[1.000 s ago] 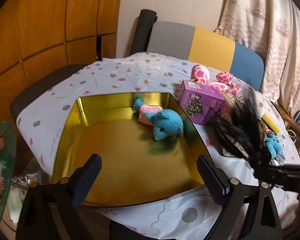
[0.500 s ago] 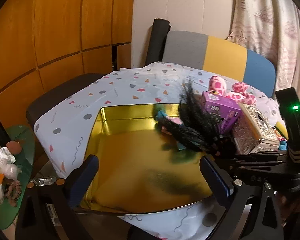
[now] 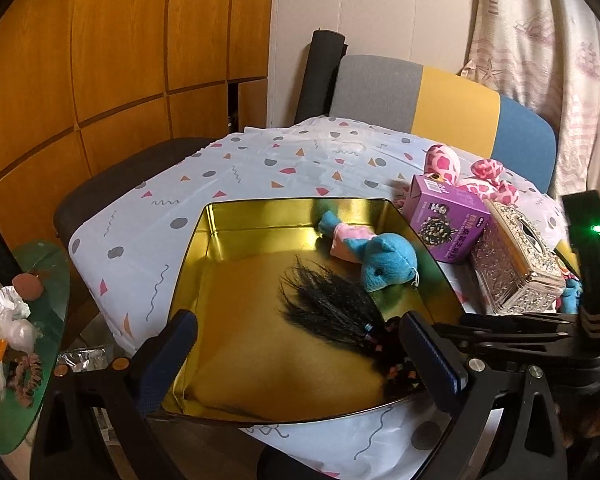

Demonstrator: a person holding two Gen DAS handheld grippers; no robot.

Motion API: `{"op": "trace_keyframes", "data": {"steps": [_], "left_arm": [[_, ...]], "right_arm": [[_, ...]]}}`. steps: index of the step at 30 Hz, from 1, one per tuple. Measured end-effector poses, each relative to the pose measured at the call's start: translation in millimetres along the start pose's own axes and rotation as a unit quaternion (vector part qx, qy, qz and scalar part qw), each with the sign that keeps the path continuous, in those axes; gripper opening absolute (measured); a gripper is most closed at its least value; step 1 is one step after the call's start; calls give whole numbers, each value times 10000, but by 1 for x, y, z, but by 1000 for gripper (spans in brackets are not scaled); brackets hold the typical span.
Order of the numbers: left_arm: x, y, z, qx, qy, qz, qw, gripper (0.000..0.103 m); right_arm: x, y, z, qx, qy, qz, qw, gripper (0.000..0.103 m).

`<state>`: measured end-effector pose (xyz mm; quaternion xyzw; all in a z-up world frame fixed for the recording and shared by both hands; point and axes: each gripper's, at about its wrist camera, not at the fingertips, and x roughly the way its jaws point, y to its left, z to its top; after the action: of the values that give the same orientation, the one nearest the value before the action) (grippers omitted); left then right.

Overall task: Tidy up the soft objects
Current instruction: 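Reach the left tool to the pink towel roll and grasp it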

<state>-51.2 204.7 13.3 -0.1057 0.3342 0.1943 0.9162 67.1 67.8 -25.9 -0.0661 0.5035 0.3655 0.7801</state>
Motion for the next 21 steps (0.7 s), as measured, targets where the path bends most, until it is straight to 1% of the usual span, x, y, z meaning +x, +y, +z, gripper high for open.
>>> {"op": "trace_keyframes", "data": {"steps": [5,12,16,18,20,21], "left_arm": [[-5,-9,0,128,-66,14,9999,102],[-10,-25,-3,398,-78,-86,9991,102],[-14,-34,-2,421,-63,-371,9984,101],[-13,-36,0,376,33,-517,9979,102],[-13,-42,2,376,77,-679,9970,101],[-14,-46,2,428,61,-723,9964,101]], "right_arm": [[-22,-15,-11,169,-263,-287,9991,46],[-57,-53,-29,524,-538,-646,9951,46],[-79,-81,-44,788,-659,-856,9910,46],[-92,-100,-53,995,-725,-1002,9873,46],[-108,-123,-64,1269,-811,-1191,9814,46],[-120,-139,-71,1465,-896,-1337,9760,46]]}}
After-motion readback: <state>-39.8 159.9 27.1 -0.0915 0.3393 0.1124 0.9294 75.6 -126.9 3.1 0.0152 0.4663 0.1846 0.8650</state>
